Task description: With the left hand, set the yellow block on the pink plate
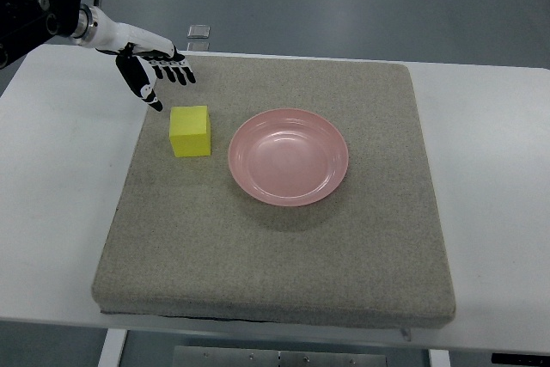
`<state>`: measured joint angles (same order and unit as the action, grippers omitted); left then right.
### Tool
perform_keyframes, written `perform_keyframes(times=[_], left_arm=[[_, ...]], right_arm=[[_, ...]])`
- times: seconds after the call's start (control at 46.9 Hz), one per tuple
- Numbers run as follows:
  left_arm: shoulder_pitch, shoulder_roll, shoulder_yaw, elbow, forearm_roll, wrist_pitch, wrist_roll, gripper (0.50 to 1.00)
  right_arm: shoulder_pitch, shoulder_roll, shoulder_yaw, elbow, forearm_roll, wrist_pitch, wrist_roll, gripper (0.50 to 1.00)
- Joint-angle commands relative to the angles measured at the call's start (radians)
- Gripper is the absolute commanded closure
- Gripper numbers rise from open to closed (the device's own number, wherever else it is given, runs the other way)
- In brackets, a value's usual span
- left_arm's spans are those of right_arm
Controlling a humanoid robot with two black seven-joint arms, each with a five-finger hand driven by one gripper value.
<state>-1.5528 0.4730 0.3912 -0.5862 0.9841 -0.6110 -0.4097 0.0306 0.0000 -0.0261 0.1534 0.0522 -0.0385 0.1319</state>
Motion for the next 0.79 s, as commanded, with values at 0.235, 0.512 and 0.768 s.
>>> perform_keyframes(times=[0.235, 0.512, 0.768], left_arm=[[-0.066, 0.032, 0.006, -0.078, 0.008, 0.0, -0.001, 0.639], [-0.047, 0.044, 0.015, -0.185, 0.025, 0.0, 0.003, 0.639], [-0.006, 0.03, 0.034, -0.192, 0.027, 0.043, 0.006, 0.639]], right_arm=[[0.0, 0.0, 0.0, 0.0, 0.0, 0.0, 0.0, 0.576], [0.0, 0.0, 0.0, 0.0, 0.0, 0.0, 0.0, 0.576], [0.0, 0.0, 0.0, 0.0, 0.0, 0.0, 0.0, 0.576]])
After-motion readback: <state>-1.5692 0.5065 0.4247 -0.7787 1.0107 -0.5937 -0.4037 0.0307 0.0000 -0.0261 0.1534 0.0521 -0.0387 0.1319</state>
